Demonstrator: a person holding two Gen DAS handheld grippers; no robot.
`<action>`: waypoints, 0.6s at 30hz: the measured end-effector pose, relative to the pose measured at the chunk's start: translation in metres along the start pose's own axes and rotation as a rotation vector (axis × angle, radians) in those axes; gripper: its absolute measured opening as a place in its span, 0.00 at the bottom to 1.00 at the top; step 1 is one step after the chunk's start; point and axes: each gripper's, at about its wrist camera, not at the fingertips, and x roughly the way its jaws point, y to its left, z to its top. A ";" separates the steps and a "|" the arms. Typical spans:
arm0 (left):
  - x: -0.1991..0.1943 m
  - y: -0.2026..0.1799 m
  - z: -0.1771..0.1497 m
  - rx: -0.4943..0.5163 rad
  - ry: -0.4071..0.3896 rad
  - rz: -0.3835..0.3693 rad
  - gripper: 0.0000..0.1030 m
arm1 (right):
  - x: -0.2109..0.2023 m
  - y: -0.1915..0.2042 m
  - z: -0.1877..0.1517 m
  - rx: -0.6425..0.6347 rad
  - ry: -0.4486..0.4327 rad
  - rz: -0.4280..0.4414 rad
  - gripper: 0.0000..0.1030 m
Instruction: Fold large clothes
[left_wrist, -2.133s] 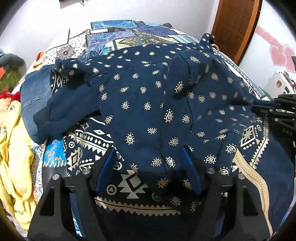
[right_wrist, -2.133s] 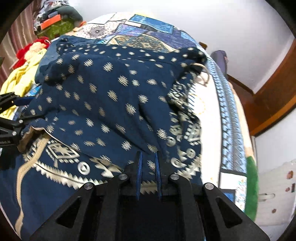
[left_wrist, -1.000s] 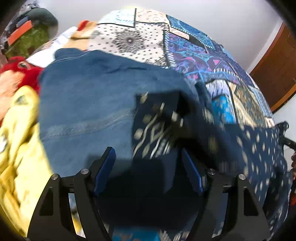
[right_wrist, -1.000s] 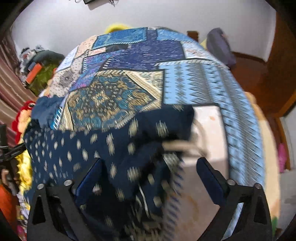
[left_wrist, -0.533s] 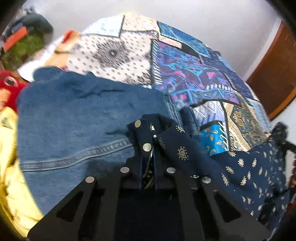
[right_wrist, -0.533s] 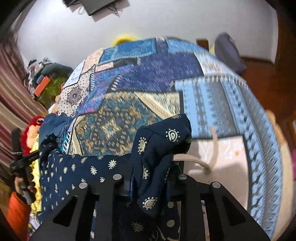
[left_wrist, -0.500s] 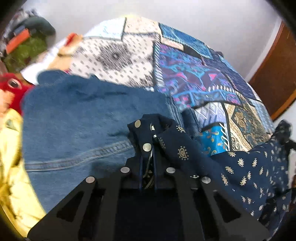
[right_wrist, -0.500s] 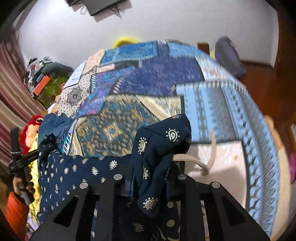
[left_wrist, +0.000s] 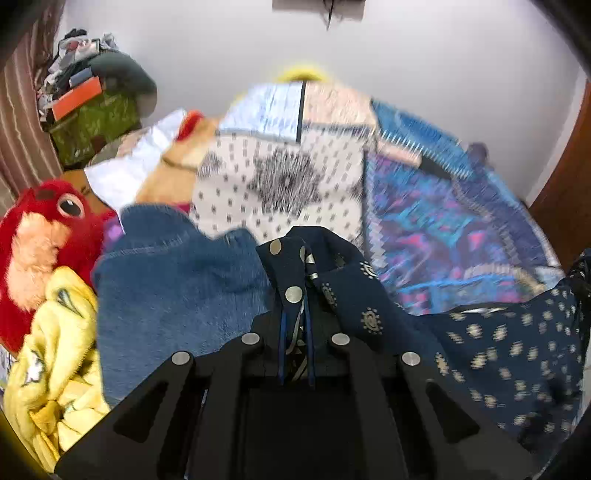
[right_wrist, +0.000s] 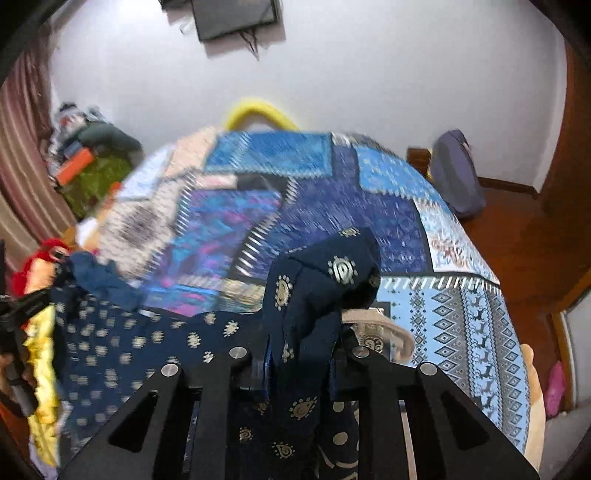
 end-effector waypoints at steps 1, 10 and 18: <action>0.009 -0.002 -0.003 0.013 0.012 0.011 0.08 | 0.008 -0.003 -0.002 -0.003 0.012 -0.012 0.18; 0.035 -0.011 -0.027 0.124 0.069 0.039 0.10 | 0.039 -0.011 -0.024 -0.115 0.024 -0.318 0.93; -0.029 -0.016 -0.043 0.202 0.037 -0.015 0.39 | -0.028 -0.016 -0.037 -0.113 0.004 -0.180 0.93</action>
